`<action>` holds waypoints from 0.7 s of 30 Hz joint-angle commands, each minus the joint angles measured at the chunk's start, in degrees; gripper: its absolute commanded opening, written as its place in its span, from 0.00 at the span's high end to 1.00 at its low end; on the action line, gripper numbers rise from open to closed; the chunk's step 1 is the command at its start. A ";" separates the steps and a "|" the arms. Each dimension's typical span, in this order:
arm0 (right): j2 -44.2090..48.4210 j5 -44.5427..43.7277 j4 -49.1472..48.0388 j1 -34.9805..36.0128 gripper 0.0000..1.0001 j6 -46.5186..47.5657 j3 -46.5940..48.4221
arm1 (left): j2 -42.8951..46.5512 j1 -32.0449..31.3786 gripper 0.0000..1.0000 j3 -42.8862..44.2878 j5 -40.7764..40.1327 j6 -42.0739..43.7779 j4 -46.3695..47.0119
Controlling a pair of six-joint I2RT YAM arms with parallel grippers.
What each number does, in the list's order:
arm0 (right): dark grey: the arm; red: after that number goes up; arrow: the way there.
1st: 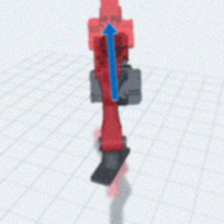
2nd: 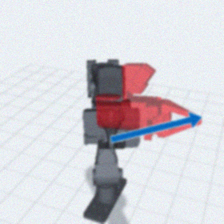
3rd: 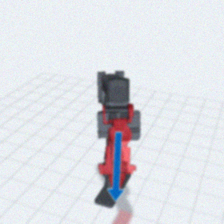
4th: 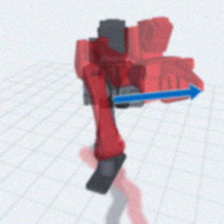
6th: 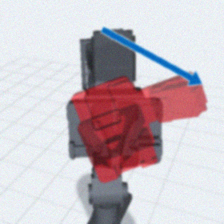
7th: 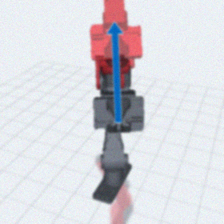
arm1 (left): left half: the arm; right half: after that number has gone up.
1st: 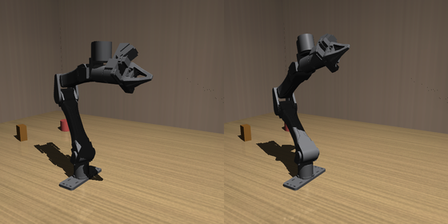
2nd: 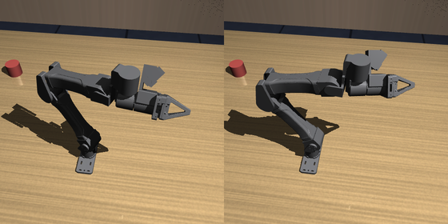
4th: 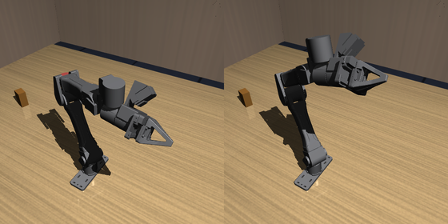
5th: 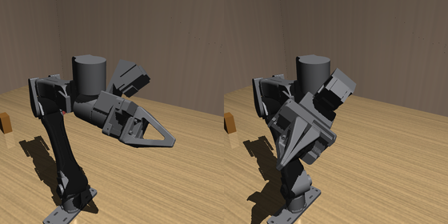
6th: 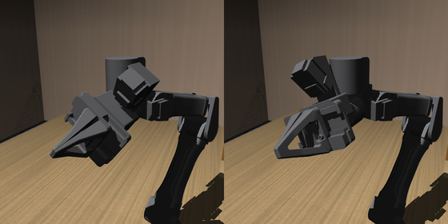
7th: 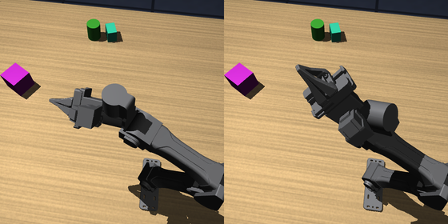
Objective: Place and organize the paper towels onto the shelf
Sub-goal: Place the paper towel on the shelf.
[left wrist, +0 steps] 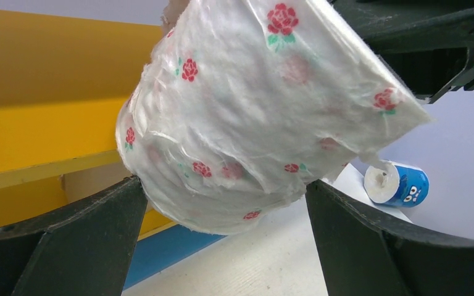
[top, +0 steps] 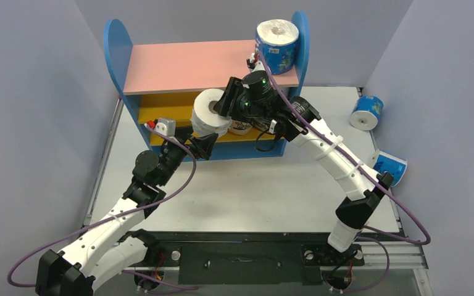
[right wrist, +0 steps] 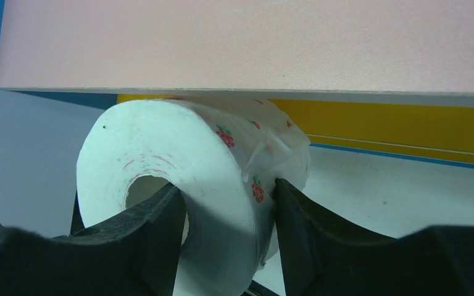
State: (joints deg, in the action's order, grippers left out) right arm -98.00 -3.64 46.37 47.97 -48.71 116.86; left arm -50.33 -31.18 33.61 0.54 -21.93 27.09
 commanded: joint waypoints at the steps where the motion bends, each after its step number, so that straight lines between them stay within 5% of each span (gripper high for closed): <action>1: 3.14 0.21 -2.21 0.45 0.57 -0.88 0.02 | 1.39 -0.99 0.04 0.09 0.01 -0.57 5.25; 21: -2.01 -1.26 0.91 0.72 0.56 -0.24 5.72 | -2.43 -1.84 0.04 -0.09 -2.31 0.66 8.14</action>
State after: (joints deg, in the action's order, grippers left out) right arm -98.61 -5.30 49.04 48.12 -48.56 117.84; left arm -51.59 -32.60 31.86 -1.04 -21.82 30.48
